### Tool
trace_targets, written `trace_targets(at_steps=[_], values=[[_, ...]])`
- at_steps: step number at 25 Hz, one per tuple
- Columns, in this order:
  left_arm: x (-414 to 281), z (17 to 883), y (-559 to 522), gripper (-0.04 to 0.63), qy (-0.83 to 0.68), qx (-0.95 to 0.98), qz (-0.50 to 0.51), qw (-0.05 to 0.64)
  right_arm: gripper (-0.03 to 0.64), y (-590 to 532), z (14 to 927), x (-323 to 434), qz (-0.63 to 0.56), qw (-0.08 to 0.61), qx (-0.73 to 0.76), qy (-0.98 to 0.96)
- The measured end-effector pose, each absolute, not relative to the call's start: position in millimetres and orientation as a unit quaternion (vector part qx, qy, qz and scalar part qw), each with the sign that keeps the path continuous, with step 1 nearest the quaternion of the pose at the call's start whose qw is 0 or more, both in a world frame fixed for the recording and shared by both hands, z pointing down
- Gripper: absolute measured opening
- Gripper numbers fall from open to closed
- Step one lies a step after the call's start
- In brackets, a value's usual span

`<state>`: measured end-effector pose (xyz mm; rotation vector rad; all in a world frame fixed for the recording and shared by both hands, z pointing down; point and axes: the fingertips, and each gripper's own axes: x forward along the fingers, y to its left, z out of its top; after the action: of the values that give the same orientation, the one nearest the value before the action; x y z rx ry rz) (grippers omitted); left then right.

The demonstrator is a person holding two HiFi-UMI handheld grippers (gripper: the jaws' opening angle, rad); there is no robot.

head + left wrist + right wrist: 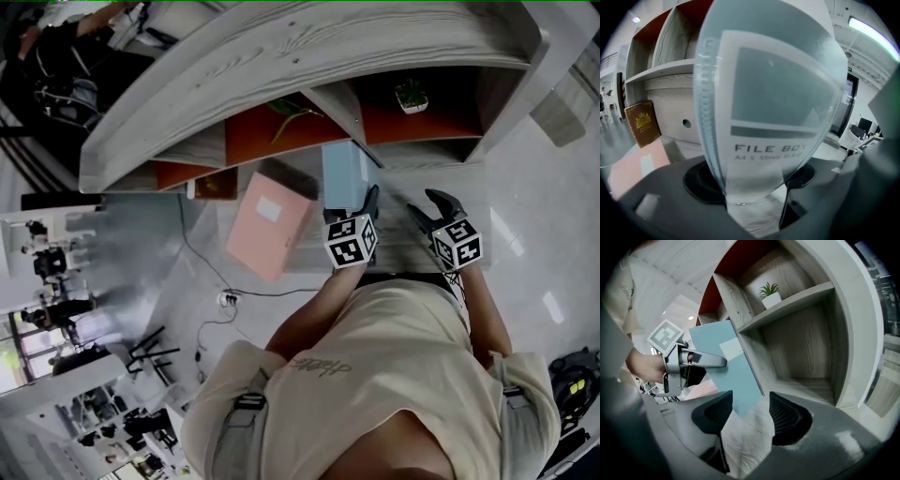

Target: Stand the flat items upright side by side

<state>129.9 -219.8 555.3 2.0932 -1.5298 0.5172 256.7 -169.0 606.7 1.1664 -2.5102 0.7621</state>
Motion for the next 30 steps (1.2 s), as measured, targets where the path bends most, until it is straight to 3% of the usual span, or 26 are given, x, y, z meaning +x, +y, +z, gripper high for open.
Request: trace_targets(at_steps=[4,14,30], values=[[129,555,-220,0.353,-0.556,0.772,0.199,0.234,0.238,-165,605,252,0.264,0.134,0.396,-0.869],[134,562,-201,0.426,-0.513,0.791,0.241,0.230,0.238,-144,602,234,0.259,0.141,0.382,-0.876],[67,587,-134,0.411,-0.500,0.787,0.242,0.270,0.238,-87,646,186,0.289,0.178,0.363,-0.868]])
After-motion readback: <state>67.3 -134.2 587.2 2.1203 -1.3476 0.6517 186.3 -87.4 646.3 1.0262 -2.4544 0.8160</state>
